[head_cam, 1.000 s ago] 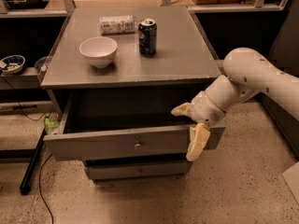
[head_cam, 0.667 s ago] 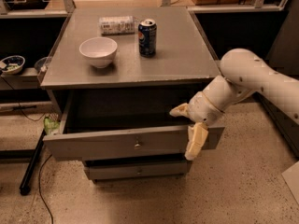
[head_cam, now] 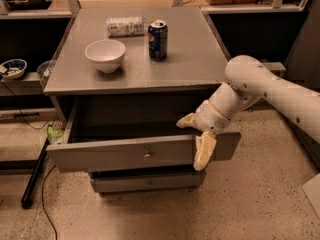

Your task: Open top drawer

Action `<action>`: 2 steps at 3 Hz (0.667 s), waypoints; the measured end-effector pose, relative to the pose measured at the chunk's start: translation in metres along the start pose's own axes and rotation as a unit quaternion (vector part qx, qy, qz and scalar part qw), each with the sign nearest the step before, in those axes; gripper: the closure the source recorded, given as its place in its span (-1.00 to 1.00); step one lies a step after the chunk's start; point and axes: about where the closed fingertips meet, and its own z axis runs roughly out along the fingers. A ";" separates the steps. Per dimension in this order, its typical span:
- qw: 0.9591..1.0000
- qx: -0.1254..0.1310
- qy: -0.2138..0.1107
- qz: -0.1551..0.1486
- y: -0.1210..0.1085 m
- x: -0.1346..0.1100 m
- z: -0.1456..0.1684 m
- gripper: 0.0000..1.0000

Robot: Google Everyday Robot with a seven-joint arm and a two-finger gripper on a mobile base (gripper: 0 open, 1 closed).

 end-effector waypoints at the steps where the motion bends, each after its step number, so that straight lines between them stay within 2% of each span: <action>1: 1.000 -0.010 0.000 0.002 -0.001 0.003 0.005 -1.00; 2: 1.000 -0.014 -0.001 0.004 -0.001 0.006 0.007 -1.00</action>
Offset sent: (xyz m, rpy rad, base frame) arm -0.0012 -0.0066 -0.0119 -0.0022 0.0458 0.0101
